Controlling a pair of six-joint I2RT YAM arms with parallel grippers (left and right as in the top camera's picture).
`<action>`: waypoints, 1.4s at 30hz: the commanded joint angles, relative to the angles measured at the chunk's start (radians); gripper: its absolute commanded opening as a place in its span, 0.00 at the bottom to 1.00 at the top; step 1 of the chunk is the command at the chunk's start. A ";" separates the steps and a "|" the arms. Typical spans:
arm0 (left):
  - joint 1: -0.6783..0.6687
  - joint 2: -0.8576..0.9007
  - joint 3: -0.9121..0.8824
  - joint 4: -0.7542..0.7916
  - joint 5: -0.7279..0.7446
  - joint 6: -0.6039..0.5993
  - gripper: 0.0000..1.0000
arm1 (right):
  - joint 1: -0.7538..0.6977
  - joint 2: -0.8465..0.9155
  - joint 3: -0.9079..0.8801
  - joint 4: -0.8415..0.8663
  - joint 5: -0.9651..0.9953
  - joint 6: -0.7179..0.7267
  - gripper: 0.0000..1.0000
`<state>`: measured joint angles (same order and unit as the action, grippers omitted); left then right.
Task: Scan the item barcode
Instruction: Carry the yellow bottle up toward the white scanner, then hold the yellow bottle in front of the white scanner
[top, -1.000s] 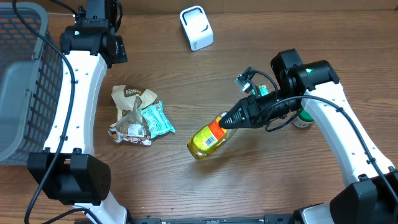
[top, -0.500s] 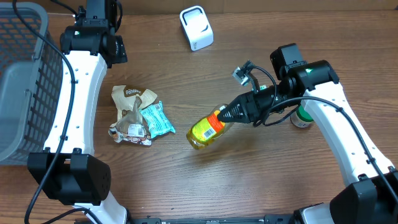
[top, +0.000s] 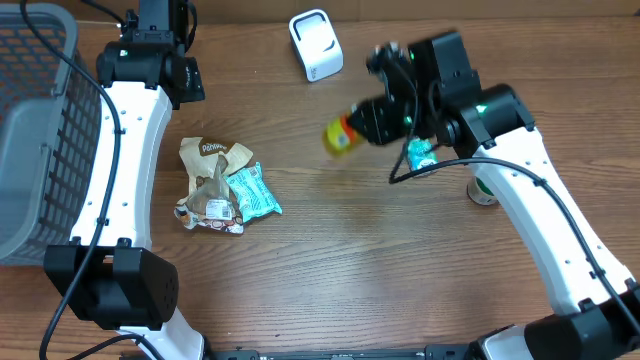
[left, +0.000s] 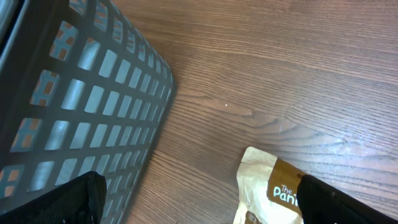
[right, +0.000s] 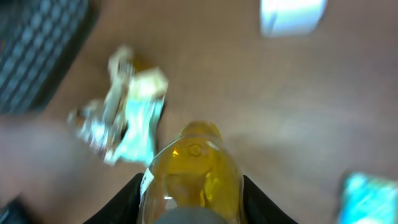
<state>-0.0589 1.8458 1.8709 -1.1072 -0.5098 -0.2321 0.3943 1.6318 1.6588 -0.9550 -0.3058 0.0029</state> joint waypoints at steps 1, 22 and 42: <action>-0.007 -0.019 0.016 0.001 -0.013 0.008 0.99 | 0.048 0.005 0.100 0.066 0.225 -0.095 0.38; -0.007 -0.019 0.016 0.001 -0.013 0.008 1.00 | 0.162 0.373 0.095 0.556 0.550 -0.202 0.36; -0.007 -0.019 0.016 0.001 -0.013 0.008 1.00 | 0.102 0.373 0.094 0.119 0.267 0.181 0.37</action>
<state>-0.0589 1.8458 1.8709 -1.1072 -0.5098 -0.2321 0.4973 2.0285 1.7344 -0.8391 -0.0193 0.1516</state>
